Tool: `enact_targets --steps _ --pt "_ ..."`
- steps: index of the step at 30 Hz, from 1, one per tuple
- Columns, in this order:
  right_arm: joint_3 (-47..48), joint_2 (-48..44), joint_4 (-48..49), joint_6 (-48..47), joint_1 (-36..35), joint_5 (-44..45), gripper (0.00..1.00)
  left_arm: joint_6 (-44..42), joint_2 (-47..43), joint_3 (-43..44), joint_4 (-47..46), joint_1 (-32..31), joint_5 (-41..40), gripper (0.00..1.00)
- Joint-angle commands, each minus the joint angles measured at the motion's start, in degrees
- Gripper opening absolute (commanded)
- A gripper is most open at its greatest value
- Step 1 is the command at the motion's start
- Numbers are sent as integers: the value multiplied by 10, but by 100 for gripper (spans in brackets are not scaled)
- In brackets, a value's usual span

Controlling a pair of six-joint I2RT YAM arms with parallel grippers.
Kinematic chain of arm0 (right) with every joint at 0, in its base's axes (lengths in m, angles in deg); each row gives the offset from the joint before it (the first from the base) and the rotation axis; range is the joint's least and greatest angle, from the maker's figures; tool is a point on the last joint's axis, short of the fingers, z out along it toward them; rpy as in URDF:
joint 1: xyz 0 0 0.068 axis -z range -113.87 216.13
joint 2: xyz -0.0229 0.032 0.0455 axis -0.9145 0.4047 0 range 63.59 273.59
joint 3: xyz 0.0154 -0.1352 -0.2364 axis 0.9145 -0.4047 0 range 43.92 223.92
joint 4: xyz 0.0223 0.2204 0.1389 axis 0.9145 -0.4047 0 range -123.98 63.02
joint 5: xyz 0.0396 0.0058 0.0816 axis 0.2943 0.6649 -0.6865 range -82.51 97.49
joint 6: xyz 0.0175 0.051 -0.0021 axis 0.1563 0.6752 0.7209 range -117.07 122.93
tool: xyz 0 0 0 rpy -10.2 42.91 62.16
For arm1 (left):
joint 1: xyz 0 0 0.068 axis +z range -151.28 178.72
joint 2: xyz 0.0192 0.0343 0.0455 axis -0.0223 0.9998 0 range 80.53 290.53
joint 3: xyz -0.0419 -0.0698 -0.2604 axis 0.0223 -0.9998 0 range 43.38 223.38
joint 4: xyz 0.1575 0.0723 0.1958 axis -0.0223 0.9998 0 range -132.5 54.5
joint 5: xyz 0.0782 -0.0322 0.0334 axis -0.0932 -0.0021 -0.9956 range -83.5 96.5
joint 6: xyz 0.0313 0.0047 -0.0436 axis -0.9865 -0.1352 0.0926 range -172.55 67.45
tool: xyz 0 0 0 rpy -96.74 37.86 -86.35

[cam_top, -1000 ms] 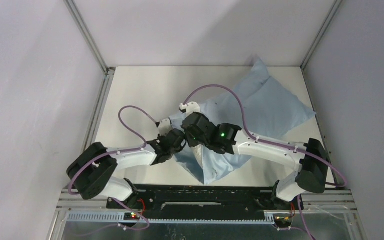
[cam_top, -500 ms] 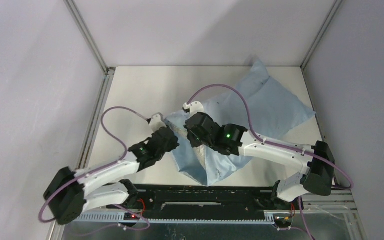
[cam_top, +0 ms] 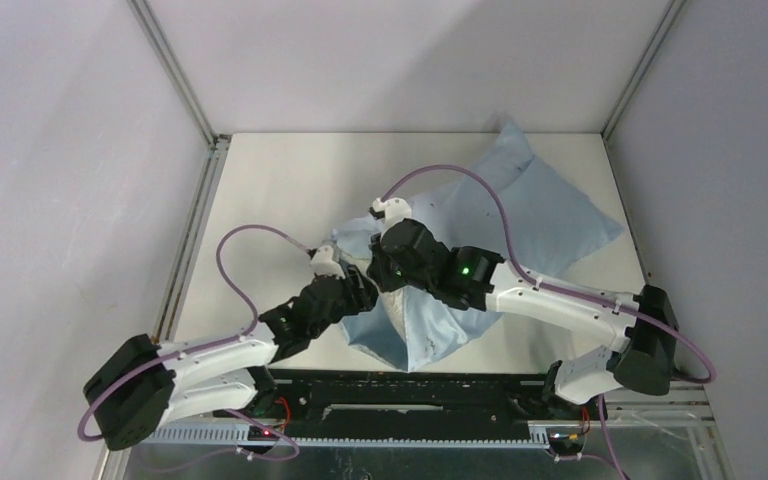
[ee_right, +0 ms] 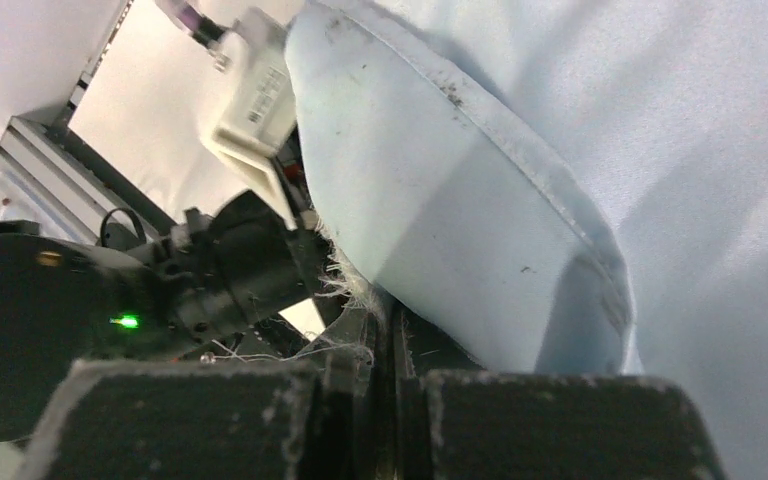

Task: Put the pillow into the pillowcase

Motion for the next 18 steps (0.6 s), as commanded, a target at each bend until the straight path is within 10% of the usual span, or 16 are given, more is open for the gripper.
enact_targets --steps 1,11,18 --pt "11 -45 83 38 0 -29 0 -20 55 46 50 -23 -100 68" --pt "13 -70 86 57 -25 -25 0 96 211 153 238 -49 -242 88" --pt "2 -52 53 68 -64 12 0 105 331 217 269 -49 -229 63"
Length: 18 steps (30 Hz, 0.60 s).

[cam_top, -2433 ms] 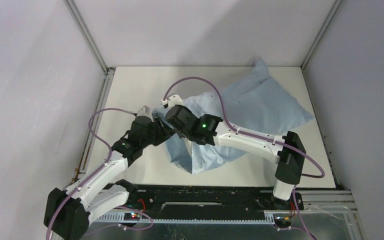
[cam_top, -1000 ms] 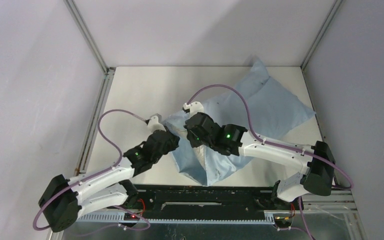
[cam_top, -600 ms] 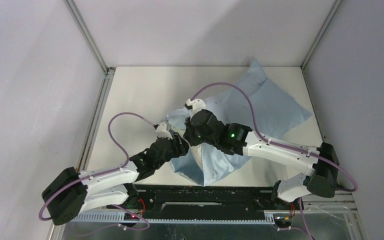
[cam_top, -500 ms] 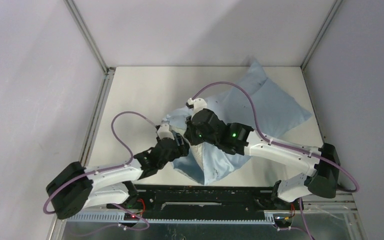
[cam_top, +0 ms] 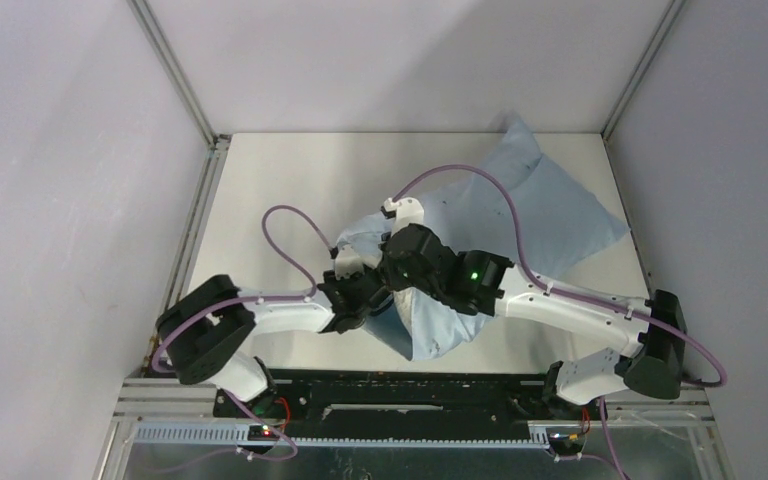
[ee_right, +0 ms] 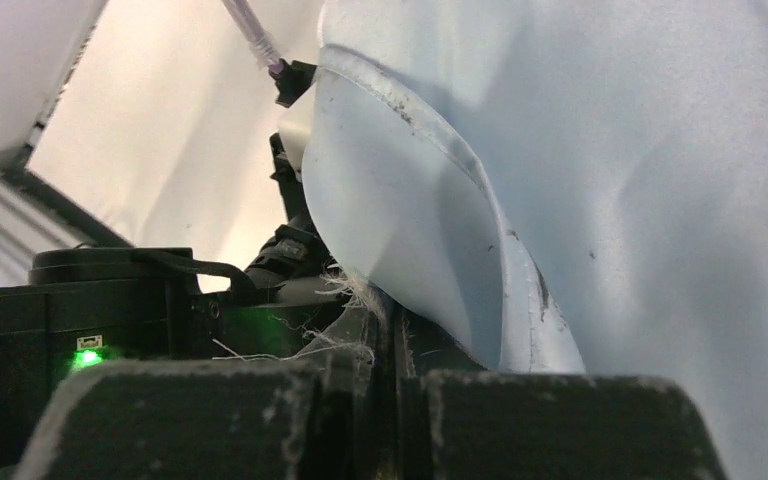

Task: Put the pillow into the pillowcase

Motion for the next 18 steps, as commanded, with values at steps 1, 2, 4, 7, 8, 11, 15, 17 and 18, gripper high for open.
enact_targets --steps 1,2,4,7,8,11,15,17,18 --pt "-1 -24 76 51 -54 -40 0 17 63 43 33 0 4 56" --pt "-13 -25 81 56 -54 -39 0 17 71 43 29 0 9 49" --pt "-41 -25 88 67 -54 -39 0 17 84 38 19 1 21 36" --pt "-73 -19 100 79 -52 -41 0 20 75 21 8 1 31 14" --pt "-81 -15 104 82 -51 -41 0 22 64 15 5 1 32 9" --pt "-105 3 119 89 -43 -46 0 18 6 1 5 1 35 0" --pt "-115 43 133 99 -23 -62 0 -13 -93 -25 -21 1 55 0" --pt "-115 61 138 101 -13 -68 0 -22 -145 -42 -37 1 74 0" --pt "-115 70 144 100 -8 -73 0 -28 -169 -52 -45 1 84 0"
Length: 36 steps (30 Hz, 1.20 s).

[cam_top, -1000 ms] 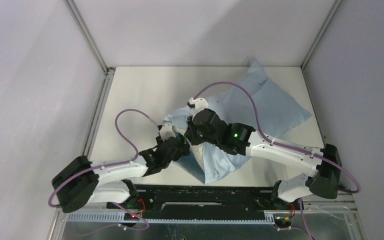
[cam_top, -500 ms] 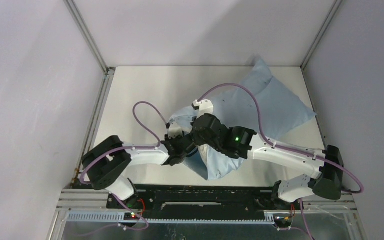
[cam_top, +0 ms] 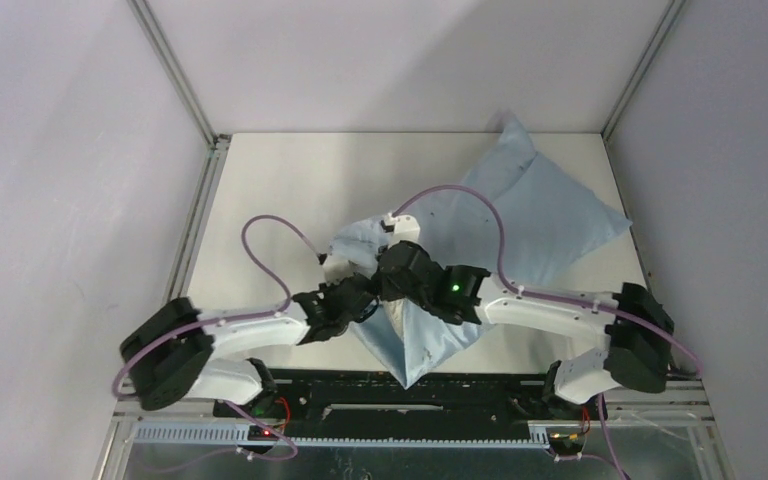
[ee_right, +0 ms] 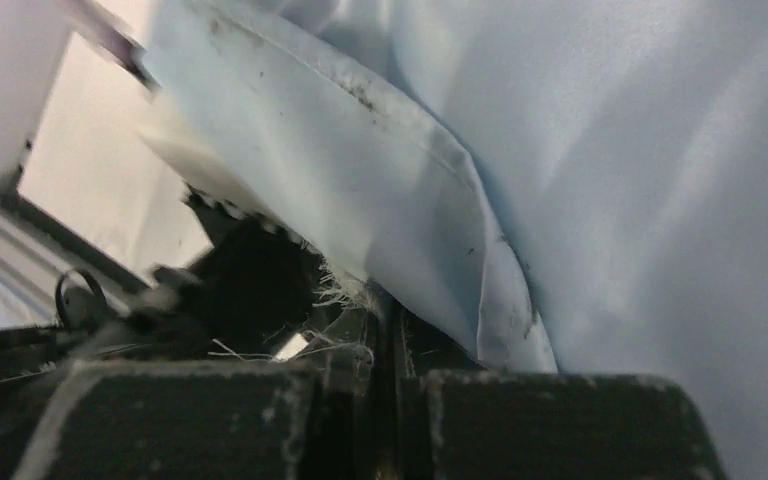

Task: Put the pillow into the pillowcase

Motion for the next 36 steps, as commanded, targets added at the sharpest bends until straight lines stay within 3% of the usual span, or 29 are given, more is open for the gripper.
enact_targets --steps 1,8,17,27,36 --pt "-15 61 36 42 3 -127 0 -31 -119 -21 -53 0 49 0" --pt "-15 105 45 45 35 -153 0 -32 -237 -82 -54 0 81 0" --pt "-15 110 55 43 52 -162 0 -9 -308 -152 -67 0 118 0" --pt "-15 130 53 46 56 -168 0 -17 -399 -128 -27 0 144 1" --pt "-15 130 57 42 59 -165 0 32 -418 -133 34 0 152 0"
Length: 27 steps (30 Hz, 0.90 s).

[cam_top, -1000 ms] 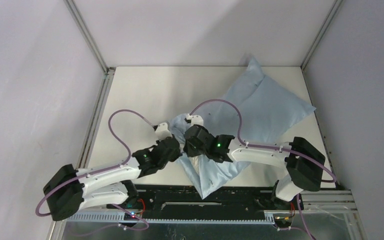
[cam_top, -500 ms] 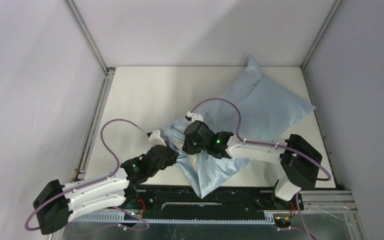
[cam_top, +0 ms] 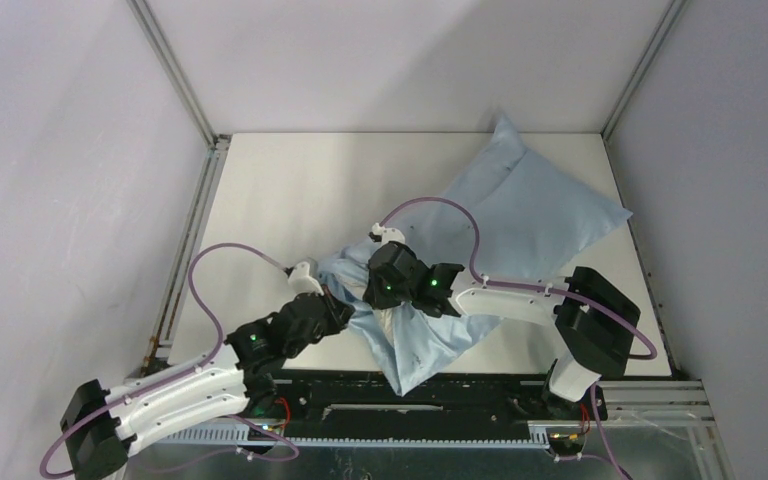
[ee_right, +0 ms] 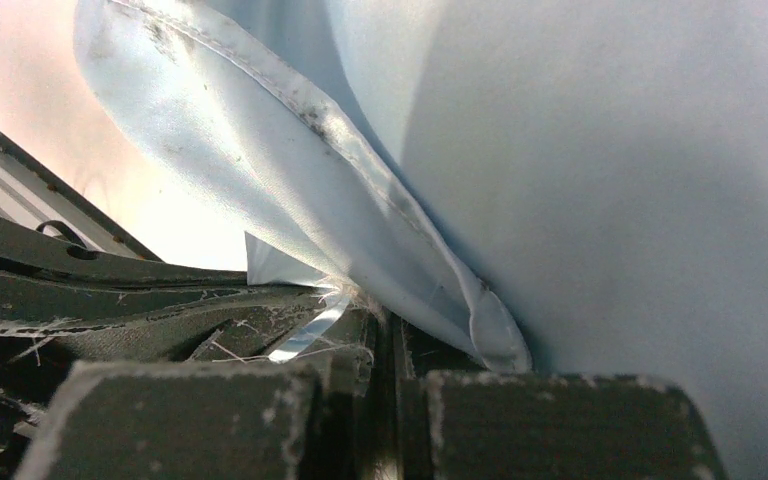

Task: Put the pillow into the pillowcase

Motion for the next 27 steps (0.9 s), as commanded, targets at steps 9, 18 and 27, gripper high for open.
enact_targets --steps 9,18,27 --pt "10 -17 -34 -15 26 51 0 103 -66 0 116 2 25 0" --pt "77 -42 -119 -73 24 158 0 209 -108 -87 174 25 34 0" --pt "83 42 -115 -75 10 106 0 131 -128 -84 111 32 36 0"
